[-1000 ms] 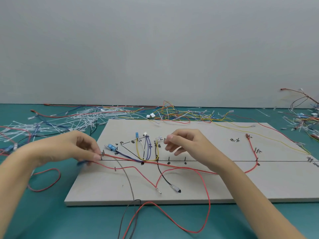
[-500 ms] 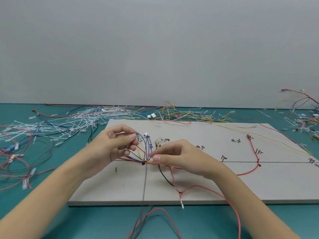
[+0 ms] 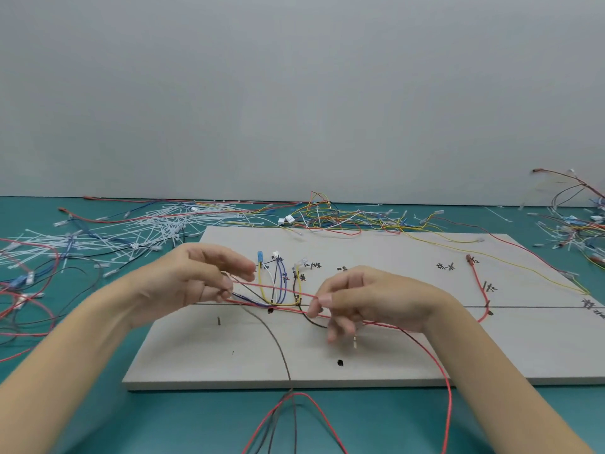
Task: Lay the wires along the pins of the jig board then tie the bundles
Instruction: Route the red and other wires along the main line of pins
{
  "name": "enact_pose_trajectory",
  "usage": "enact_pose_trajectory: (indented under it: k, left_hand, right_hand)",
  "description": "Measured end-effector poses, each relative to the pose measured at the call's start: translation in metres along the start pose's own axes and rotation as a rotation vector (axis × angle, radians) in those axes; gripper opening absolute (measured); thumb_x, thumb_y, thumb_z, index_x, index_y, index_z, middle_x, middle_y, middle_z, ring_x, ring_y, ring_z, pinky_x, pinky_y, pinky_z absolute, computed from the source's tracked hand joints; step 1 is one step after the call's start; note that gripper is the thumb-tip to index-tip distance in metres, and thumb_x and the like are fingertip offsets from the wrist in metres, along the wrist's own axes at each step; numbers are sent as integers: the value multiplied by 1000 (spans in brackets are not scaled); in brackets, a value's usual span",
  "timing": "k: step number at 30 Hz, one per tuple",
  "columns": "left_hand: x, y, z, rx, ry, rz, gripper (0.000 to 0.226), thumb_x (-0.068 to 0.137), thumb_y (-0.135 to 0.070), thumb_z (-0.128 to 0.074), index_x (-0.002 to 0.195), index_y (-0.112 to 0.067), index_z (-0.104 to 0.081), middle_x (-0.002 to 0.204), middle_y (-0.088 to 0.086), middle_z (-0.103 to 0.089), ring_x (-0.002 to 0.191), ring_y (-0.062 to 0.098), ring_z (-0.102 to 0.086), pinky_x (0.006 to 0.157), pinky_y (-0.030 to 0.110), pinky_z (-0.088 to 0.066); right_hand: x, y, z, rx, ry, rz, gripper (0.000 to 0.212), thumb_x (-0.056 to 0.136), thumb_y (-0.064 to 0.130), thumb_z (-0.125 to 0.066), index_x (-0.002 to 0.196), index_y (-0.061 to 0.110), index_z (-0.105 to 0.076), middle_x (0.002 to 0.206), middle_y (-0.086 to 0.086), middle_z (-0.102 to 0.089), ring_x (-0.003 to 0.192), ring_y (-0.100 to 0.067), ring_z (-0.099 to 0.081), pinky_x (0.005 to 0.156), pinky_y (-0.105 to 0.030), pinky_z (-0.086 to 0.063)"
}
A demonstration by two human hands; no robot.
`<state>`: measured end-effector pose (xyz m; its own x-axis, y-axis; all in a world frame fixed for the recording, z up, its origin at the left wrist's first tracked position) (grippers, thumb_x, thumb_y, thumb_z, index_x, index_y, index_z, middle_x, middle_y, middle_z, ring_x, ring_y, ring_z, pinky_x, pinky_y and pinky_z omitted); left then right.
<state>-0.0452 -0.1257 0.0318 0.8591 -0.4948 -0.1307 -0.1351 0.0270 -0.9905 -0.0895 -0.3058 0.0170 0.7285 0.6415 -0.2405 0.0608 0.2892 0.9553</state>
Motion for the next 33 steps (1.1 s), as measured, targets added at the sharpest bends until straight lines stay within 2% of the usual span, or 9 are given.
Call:
enact_pose_trajectory:
  k: [1,3,7,12,19,24,28,31,33]
  left_hand:
    - [-2,2,1,60,24,24,33,61,8,-64,89,-2,-77,93,17,-73,61,13,-62,57,21,-53]
    - [-8,5,6,189,64,76,33,61,3,-70,93,-2,-77,97,19,-73,63,15,-63,61,23,-53]
    - [-19,11,26,412,133,139,42,62,-15,-81,104,-12,-76,104,12,-73,73,15,-66,69,23,-54]
    - [-17,24,29,570,127,211,34,63,-23,-87,96,-19,-79,98,9,-76,86,14,-71,73,18,-53]
    - [-12,22,40,730,-10,185,14,69,-18,-86,81,-23,-81,84,8,-75,68,10,-65,67,19,-51]
    - [-9,16,36,902,-65,128,11,66,-30,-88,72,-33,-80,76,-15,-70,67,3,-65,64,15,-46]
    - [-6,15,28,1036,-78,123,12,66,-39,-87,67,-43,-76,72,-14,-72,69,3,-66,63,18,-50]
    - [-6,13,24,1060,-76,112,14,66,-38,-87,66,-44,-75,69,-15,-72,66,1,-65,65,21,-53]
    - [-7,13,22,1050,-71,112,13,66,-37,-87,65,-42,-75,67,-13,-72,63,1,-65,61,18,-51]
  right_hand:
    - [-3,-1,-1,-50,26,-2,19,95,27,-56,100,16,-71,57,-1,-58,82,-25,-70,76,-29,-48]
    - [-7,1,4,-85,33,14,16,96,19,-56,100,15,-71,63,-3,-62,83,-25,-69,82,-29,-49]
    - [-14,2,20,17,-8,13,16,94,8,-58,99,9,-73,68,-7,-63,64,-18,-61,69,-26,-52]
    - [-11,-5,21,-21,-41,-35,15,91,16,-62,94,7,-73,76,-9,-66,65,-16,-61,53,-22,-49]
    - [-11,-10,41,-64,-200,-70,9,90,14,-66,88,8,-72,78,-10,-71,70,-19,-67,48,-23,-49]
    - [-11,-11,45,-88,-257,-69,7,86,15,-70,86,8,-73,81,-15,-73,68,-20,-68,47,-21,-48]
    - [-13,-11,53,-86,-322,-76,7,87,11,-70,87,4,-71,81,-18,-73,67,-23,-70,47,-22,-50]
    - [-13,-12,56,-88,-347,-79,8,87,10,-69,88,3,-70,79,-18,-73,66,-24,-70,47,-22,-50]
    - [-13,-13,55,-104,-346,-87,7,87,11,-69,87,3,-70,79,-18,-73,66,-25,-71,46,-22,-50]
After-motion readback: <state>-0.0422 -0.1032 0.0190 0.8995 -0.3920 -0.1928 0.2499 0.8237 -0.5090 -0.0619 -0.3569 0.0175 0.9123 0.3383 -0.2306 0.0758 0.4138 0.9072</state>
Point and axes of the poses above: each hand's wrist, its own x-axis towards the middle knuckle, its own z-axis out of the back of the hand, y = z × x, the point moved 10 cm from there along x, towards the middle knuckle
